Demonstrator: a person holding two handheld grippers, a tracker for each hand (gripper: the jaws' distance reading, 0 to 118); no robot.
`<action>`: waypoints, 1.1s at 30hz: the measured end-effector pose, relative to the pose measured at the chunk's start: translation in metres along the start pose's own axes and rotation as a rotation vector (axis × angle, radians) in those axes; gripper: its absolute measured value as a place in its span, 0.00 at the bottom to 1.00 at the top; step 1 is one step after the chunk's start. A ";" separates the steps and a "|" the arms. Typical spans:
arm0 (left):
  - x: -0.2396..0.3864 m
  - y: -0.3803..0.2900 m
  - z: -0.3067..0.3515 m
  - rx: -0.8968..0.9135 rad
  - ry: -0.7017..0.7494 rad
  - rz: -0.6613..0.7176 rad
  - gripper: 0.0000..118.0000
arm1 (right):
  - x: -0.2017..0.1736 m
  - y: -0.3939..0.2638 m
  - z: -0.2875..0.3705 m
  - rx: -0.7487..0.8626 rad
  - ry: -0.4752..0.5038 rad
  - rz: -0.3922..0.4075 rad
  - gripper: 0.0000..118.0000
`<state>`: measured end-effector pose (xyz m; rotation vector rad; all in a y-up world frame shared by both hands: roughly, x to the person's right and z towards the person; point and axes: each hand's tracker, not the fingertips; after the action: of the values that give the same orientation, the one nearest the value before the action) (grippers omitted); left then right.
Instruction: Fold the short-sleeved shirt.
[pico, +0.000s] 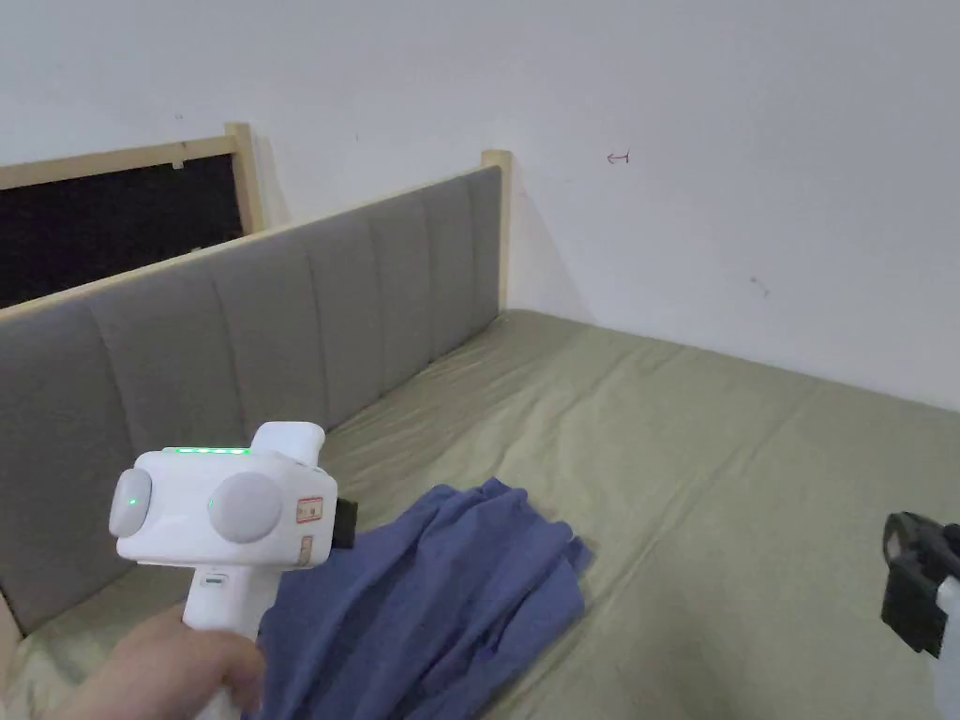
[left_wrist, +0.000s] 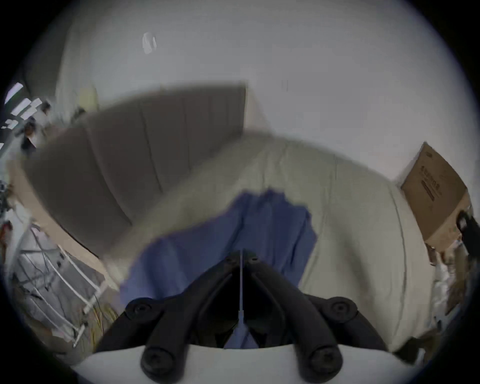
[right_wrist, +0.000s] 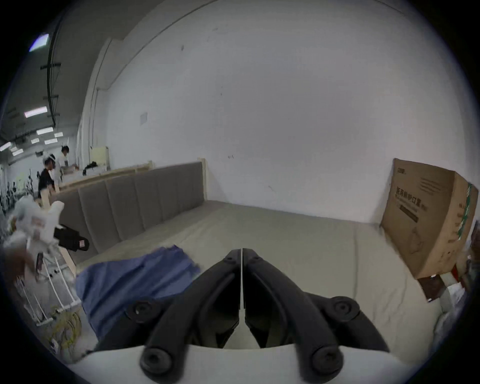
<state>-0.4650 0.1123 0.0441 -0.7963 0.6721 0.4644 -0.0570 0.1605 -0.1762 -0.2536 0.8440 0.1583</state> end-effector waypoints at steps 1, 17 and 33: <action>-0.012 0.006 -0.028 -0.079 -0.031 0.018 0.01 | 0.005 -0.005 -0.002 -0.027 -0.014 0.020 0.01; -0.043 -0.023 -0.246 -0.267 0.056 -0.045 1.00 | 0.043 -0.062 -0.031 -0.326 -0.057 0.100 0.01; -0.033 -0.023 -0.108 0.050 0.105 -0.281 0.00 | 0.055 -0.050 -0.019 -0.315 -0.039 -0.095 0.01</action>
<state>-0.5146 0.0101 0.0230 -0.8564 0.6540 0.1512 -0.0230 0.1091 -0.2218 -0.5837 0.7652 0.2072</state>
